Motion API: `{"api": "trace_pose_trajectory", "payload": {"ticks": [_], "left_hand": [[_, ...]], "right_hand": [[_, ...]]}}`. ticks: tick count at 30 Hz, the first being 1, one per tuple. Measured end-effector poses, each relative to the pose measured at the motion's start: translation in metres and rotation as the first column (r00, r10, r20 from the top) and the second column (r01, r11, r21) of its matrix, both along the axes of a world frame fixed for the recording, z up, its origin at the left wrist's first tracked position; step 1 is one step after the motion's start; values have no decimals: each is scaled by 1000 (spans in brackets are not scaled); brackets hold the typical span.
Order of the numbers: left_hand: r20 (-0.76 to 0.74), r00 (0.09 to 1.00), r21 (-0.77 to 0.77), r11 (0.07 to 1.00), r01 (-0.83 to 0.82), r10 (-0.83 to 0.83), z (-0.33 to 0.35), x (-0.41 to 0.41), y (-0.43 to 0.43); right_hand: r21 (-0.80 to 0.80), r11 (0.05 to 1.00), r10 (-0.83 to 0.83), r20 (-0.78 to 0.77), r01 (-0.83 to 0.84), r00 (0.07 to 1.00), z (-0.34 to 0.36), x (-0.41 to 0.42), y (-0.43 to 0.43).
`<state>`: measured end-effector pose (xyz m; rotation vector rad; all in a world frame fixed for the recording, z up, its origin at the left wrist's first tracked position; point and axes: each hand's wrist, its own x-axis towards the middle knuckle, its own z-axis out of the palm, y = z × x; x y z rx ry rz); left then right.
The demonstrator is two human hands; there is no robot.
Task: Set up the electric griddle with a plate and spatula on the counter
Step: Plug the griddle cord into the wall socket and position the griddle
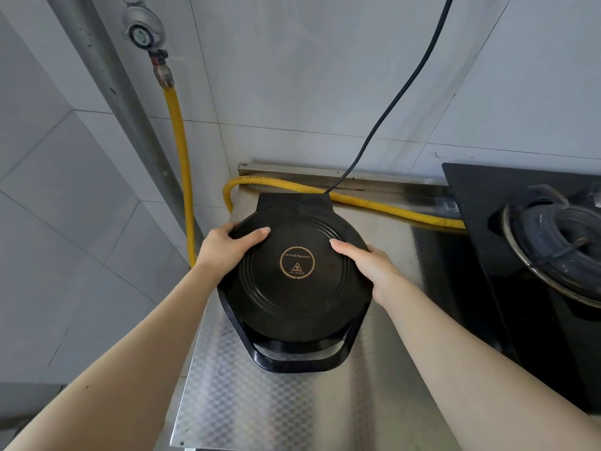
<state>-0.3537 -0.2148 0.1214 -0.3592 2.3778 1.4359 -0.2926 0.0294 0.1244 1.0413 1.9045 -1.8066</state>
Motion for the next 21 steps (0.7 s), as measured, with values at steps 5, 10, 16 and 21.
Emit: {"api": "trace_pose_trajectory", "payload": {"ticks": [5, 10, 16, 21], "left_hand": [[-324, 941, -178, 983, 45, -102, 12, 11, -1], [-435, 880, -274, 959, 74, -192, 38, 27, 2], [-520, 810, -329, 939, 100, -269, 51, 82, 26], [-569, 776, -336, 938, 82, -272, 57, 159, 60]], "right_hand": [[189, 982, 13, -123, 11, 992, 9, 15, 8], [361, 929, -11, -195, 83, 981, 18, 35, 25], [466, 883, 106, -320, 59, 941, 33, 72, 27], [436, 900, 177, -383, 9, 907, 49, 139, 39]]}}
